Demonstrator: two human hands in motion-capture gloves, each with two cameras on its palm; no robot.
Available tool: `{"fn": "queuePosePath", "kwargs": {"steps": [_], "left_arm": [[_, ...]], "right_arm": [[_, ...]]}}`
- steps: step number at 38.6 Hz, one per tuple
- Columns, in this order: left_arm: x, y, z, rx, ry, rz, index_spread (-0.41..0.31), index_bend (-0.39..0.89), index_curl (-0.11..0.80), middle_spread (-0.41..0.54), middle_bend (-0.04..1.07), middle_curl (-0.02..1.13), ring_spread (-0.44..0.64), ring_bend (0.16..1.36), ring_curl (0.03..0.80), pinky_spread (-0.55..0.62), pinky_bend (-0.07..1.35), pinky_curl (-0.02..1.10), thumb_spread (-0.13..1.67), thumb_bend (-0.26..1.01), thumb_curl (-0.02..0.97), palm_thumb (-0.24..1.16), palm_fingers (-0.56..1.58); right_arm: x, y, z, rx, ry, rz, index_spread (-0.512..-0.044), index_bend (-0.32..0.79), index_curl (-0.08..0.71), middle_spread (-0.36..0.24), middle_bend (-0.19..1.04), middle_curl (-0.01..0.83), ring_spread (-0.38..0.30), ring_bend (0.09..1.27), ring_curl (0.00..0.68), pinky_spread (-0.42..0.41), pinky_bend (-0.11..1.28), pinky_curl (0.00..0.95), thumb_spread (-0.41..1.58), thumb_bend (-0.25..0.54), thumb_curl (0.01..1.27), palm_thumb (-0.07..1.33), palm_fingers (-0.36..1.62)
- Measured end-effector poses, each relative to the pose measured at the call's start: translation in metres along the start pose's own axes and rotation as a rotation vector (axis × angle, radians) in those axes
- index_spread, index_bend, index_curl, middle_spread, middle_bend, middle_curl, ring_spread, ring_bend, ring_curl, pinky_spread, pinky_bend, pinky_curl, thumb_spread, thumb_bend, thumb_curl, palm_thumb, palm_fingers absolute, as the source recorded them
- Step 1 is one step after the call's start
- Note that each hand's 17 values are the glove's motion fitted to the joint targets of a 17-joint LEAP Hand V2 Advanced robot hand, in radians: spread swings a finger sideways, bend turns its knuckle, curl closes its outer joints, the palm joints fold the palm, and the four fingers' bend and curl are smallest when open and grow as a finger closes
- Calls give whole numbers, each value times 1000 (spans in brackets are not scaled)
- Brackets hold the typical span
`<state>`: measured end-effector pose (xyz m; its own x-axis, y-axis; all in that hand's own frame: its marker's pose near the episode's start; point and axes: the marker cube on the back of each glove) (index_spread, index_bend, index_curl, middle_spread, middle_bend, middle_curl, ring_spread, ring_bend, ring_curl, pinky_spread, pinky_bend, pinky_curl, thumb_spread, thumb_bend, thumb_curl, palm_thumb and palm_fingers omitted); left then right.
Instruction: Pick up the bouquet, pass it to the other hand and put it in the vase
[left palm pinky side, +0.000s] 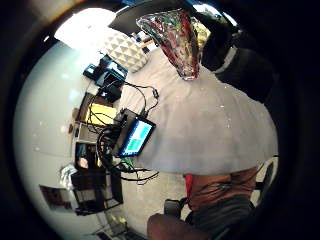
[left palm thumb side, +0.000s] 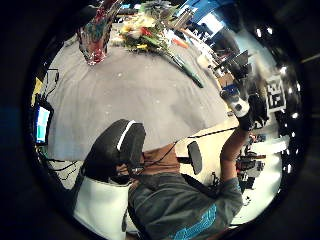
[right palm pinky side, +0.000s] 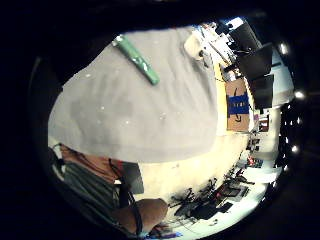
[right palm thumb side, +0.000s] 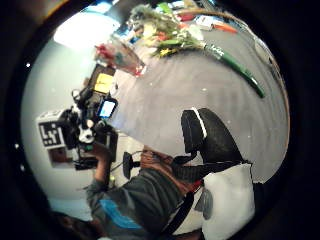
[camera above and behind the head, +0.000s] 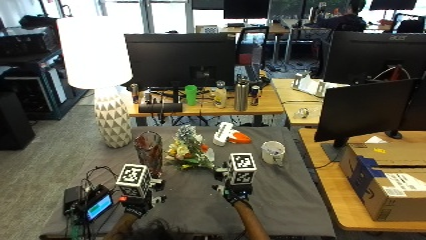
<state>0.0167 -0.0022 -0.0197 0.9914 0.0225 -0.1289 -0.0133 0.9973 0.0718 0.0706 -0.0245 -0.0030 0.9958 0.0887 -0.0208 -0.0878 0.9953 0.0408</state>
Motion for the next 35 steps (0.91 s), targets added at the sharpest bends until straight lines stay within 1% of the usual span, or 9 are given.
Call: {"fn": "queuePosePath", "kwargs": {"steps": [4,7,9,12,17,20,23,28,35], "left_arm": [[2,-1,1,8,10,-2,-76,109,252,-26,176,312,48,579,320,205,420,355,969,-28,257,295,510],[1,-2,3,17,18,0,-71,113,251,-25,175,316,48,584,323,204,426,361,970,-28,261,294,502],[1,-3,4,22,23,-3,-65,110,250,-24,177,319,48,588,325,203,429,364,971,-28,263,293,498],[-2,-4,9,14,20,-17,-62,111,248,-23,179,323,49,593,327,203,433,368,971,-28,265,293,493],[-3,-9,19,-9,33,-35,-58,113,248,-20,178,327,49,598,329,201,440,376,972,-28,269,292,488],[-2,-10,24,-29,33,-37,-57,114,248,-19,178,330,49,600,330,201,445,378,973,-27,270,293,487],[-2,-14,33,-38,27,-32,-56,115,248,-18,178,333,49,601,331,196,447,380,973,-27,271,292,486],[1,-23,45,-40,36,-23,-55,117,250,-17,176,334,52,605,333,193,450,383,975,-27,274,294,482],[11,-20,44,-86,57,-27,-55,119,252,-12,175,337,55,608,334,187,453,386,976,-27,276,294,479]], "right_arm": [[27,-16,3,50,-4,46,-328,74,186,103,262,321,224,315,243,317,593,353,1210,132,297,627,171],[46,-31,12,74,-3,77,-329,82,182,113,251,324,229,328,253,317,619,364,1199,113,303,633,136],[57,-39,20,79,-3,96,-333,57,167,115,221,317,235,327,255,321,665,377,1192,106,307,646,65],[75,-54,37,82,-19,121,-347,57,155,122,205,315,239,331,259,322,708,389,1179,89,312,656,12],[102,-87,77,77,-77,160,-351,61,135,132,189,312,249,337,256,327,765,396,1162,59,316,667,-44],[109,-90,90,23,-98,215,-348,53,122,140,185,309,254,343,256,326,790,398,1152,39,319,669,-71],[99,-64,74,-71,-111,278,-343,60,114,150,181,306,258,343,257,327,802,399,1146,26,321,679,-97],[90,-59,85,-180,-209,282,-332,63,104,157,182,304,264,344,259,326,796,395,1130,3,325,696,-121],[91,-58,101,-316,-206,376,-310,85,103,156,217,315,262,347,262,326,759,380,1139,33,356,813,-63]]}}
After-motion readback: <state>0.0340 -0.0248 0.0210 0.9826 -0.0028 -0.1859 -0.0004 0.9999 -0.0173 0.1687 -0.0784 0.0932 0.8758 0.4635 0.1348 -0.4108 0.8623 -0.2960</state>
